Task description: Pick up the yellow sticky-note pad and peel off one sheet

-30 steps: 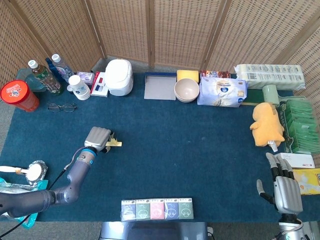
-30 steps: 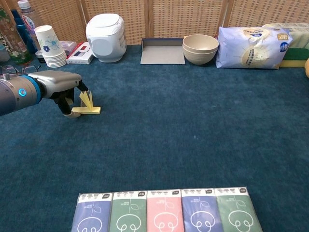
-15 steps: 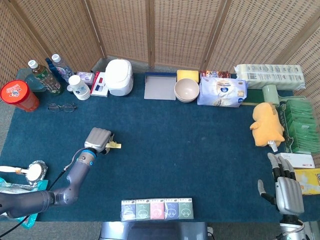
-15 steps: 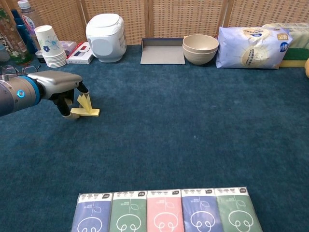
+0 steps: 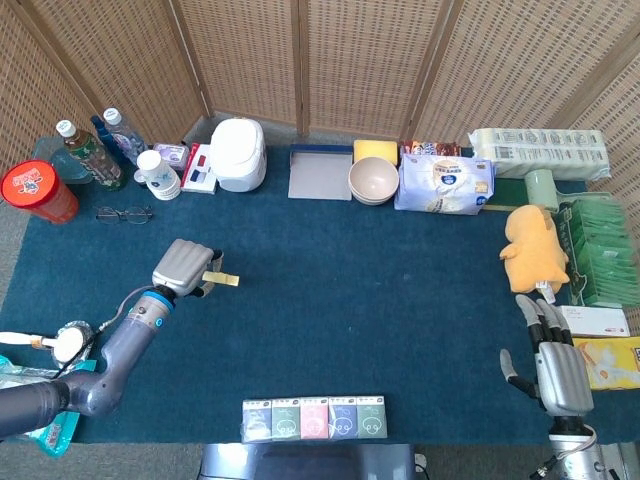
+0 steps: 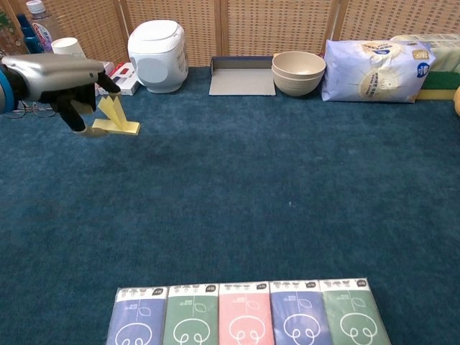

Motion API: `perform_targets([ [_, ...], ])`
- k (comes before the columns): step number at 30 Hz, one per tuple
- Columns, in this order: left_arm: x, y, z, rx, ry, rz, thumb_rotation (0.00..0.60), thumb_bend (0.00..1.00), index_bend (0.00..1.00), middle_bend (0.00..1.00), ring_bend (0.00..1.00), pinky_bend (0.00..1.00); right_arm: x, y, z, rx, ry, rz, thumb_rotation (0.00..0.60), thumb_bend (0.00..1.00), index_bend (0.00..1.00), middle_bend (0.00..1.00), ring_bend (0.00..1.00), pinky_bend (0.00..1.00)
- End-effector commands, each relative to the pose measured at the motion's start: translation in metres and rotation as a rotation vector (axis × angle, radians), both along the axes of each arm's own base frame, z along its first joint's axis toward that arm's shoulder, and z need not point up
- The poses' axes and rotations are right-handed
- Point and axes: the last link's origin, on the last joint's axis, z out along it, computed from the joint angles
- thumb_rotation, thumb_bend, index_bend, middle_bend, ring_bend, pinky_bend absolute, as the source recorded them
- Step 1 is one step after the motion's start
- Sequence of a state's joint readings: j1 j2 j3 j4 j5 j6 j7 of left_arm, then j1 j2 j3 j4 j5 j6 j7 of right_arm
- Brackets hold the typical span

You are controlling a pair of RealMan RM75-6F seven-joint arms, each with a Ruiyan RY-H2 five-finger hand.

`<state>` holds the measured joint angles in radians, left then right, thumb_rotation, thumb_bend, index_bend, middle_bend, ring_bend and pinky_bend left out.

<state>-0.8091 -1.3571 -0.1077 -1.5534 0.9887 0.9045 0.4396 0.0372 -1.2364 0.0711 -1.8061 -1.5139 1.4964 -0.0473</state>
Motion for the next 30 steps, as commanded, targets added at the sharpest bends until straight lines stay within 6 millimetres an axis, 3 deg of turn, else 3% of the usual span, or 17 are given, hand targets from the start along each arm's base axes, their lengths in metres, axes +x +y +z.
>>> perform_targets([
  [1, 0.009, -0.006, 0.023, -0.044, -0.023, -0.053, 0.6, 0.35, 0.65, 1.0, 1.0, 0.96, 0.007, -0.009, -0.001, 0.013, -0.028, 0.037, 0.6, 0.46, 0.04, 0.15, 0.01, 0.09],
  [10, 0.027, -0.007, 0.042, -0.157, 0.01, -0.155, 0.6, 0.35, 0.65, 1.0, 1.0, 0.96, 0.026, -0.036, -0.016, 0.095, -0.182, 0.133, 0.6, 0.46, 0.04, 0.16, 0.03, 0.11],
  [21, 0.067, -0.004, 0.037, -0.266, 0.029, -0.286, 0.6, 0.35, 0.65, 1.0, 1.0, 0.96, 0.062, -0.062, -0.047, 0.267, -0.539, 0.248, 0.6, 0.46, 0.03, 0.2, 0.06, 0.17],
  [30, 0.096, -0.008, 0.027, -0.319, 0.011, -0.343, 0.6, 0.35, 0.65, 1.0, 1.0, 0.96, 0.08, -0.082, -0.067, 0.327, -0.638, 0.296, 0.6, 0.46, 0.03, 0.26, 0.11, 0.24],
])
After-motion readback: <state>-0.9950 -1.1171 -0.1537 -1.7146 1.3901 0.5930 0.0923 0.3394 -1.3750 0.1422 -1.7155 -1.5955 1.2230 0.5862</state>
